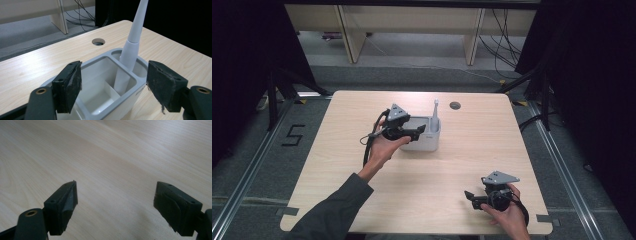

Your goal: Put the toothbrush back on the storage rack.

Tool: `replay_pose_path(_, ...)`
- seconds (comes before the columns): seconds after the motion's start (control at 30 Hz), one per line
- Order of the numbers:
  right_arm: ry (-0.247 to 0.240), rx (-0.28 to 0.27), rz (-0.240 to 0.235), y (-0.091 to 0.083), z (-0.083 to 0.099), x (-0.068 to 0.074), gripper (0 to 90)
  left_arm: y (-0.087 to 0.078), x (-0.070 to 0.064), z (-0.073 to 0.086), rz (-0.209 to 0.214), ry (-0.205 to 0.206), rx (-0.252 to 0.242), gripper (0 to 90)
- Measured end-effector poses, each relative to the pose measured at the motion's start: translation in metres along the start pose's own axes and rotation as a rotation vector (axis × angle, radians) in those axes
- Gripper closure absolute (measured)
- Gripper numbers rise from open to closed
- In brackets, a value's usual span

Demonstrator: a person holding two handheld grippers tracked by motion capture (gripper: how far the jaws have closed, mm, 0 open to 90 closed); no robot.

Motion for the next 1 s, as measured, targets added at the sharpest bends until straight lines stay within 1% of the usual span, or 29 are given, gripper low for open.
replay_pose_path(0.03, 0.016, 0.007, 0.003, -0.001, 0.0, 0.001, 19.9, -0.002, 0.001, 0.001, 0.0, -0.001, 0.0, 27.7)
replay_pose_path(0.1, 0.016, 0.007, -0.005, 0.0, 0.0, 0.001, 19.9, -0.007, 0.002, 0.003, -0.003, -0.003, -0.005, 27.4)
replay_pose_path(0.13, -0.002, -0.001, 0.005, 0.0, 0.0, 0.0, 19.9, -0.009, 0.003, 0.003, -0.002, -0.002, -0.006, 27.4)
replay_pose_path(0.17, -0.005, -0.003, 0.004, 0.0, 0.0, 0.0, 19.9, -0.012, 0.004, 0.004, -0.005, 0.003, -0.009, 27.3)
replay_pose_path(0.2, 0.014, 0.006, 0.0, -0.001, 0.0, 0.001, 19.9, -0.014, 0.005, 0.005, -0.008, 0.005, -0.01, 27.2)
replay_pose_path(0.23, 0.02, 0.007, -0.004, -0.001, 0.0, 0.002, 19.9, -0.016, 0.005, 0.005, -0.008, 0.004, -0.01, 27.3)
replay_pose_path(0.3, 0.015, 0.006, 0.0, -0.001, 0.0, 0.001, 19.9, -0.022, 0.005, 0.007, -0.01, 0.01, -0.011, 27.2)
replay_pose_path(0.33, 0.0, 0.0, 0.0, 0.0, 0.0, 0.0, 19.9, -0.025, 0.006, 0.008, -0.012, 0.015, -0.008, 27.1)
replay_pose_path(0.37, 0.016, 0.007, 0.003, -0.001, 0.0, 0.001, 19.9, -0.027, 0.006, 0.009, -0.014, 0.016, -0.005, 27.0)
replay_pose_path(0.4, 0.02, 0.009, -0.001, -0.001, 0.0, 0.002, 19.9, -0.027, 0.006, 0.009, -0.014, 0.016, -0.005, 26.8)
replay_pose_path(0.47, 0.016, 0.006, 0.0, -0.001, 0.0, 0.001, 19.9, -0.033, 0.007, 0.012, -0.013, 0.021, -0.005, 26.6)
replay_pose_path(0.53, 0.016, 0.006, 0.0, -0.001, 0.0, 0.001, 19.9, -0.035, 0.007, 0.013, -0.013, 0.025, -0.004, 26.6)
replay_pose_path(0.57, 0.003, 0.002, 0.004, 0.0, 0.0, 0.0, 19.9, -0.039, 0.007, 0.016, -0.01, 0.03, 0.004, 26.3)
replay_pose_path(0.63, 0.011, 0.005, 0.002, -0.001, 0.0, 0.001, 19.9, -0.041, 0.007, 0.017, -0.007, 0.032, 0.003, 26.0)
replay_pose_path(0.73, 0.018, 0.008, 0.001, -0.001, 0.0, 0.001, 19.9, -0.048, 0.007, 0.021, -0.001, 0.024, -0.005, 25.7)
replay_pose_path(0.87, 0.02, 0.008, 0.001, -0.001, 0.0, 0.002, 19.9, -0.052, 0.009, 0.025, 0.002, 0.027, -0.002, 25.1)
replay_pose_path(0.9, 0.017, 0.005, 0.001, -0.001, 0.0, 0.001, 19.9, -0.054, 0.009, 0.027, 0.002, 0.015, -0.007, 24.6)
replay_pose_path(1.0, 0.011, 0.003, 0.005, -0.001, 0.0, 0.001, 19.9, -0.055, 0.01, 0.029, 0.002, 0.014, -0.005, 23.7)
Point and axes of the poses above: each handheld gripper's, and its own axes: y roughly forward along the jaws, z roughly out of its underside, x roughly to its left, the point moved 7 cm from there along y, roughly forward along the jaws, and after that the axes turned 3 degrees about x, right-handed, at the moved point
